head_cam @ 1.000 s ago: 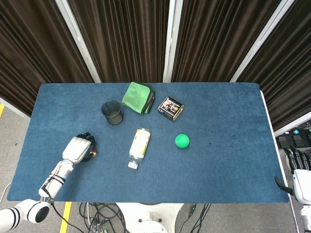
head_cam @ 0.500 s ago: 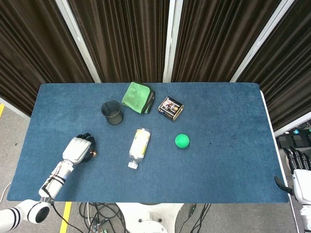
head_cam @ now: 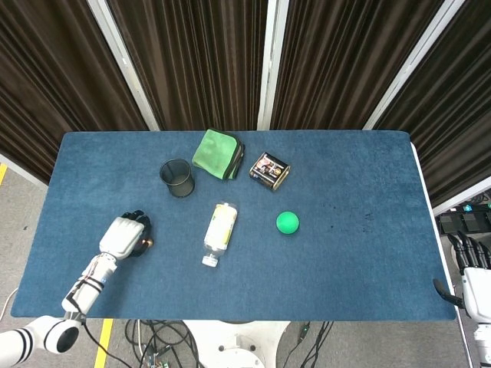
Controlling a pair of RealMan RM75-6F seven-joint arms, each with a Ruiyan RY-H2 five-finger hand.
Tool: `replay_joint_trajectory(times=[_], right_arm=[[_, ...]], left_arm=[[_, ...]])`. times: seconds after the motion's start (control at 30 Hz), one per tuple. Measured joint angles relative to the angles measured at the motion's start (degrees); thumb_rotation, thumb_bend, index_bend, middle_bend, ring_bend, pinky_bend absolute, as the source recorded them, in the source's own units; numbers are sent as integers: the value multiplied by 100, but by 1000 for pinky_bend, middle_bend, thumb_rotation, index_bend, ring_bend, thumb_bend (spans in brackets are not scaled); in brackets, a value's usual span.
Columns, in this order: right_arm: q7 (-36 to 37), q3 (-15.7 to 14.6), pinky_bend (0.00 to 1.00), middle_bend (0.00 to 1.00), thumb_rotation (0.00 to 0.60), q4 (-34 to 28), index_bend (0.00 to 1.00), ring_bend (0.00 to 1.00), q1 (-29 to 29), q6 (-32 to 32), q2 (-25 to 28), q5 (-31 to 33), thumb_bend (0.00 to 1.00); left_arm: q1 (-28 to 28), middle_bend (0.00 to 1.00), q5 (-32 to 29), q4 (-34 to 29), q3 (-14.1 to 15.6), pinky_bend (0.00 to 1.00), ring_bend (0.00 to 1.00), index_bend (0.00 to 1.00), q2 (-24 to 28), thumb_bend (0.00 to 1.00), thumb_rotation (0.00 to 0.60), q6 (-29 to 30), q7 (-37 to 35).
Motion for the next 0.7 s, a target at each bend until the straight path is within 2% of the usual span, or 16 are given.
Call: replay_joint_trajectory(times=[0.5, 0.7], right_arm=[[15, 3, 0, 0, 600, 14, 0, 0, 6, -21, -2, 18, 177], [23, 10, 0, 0, 600, -1, 0, 0, 5, -15, 9, 22, 176]], left_arm=[[11, 342, -113, -368, -95, 296, 173, 609, 235, 393, 600, 74, 27], [16, 346, -151, -709, -183, 296, 173, 612, 510, 405, 600, 174, 76]])
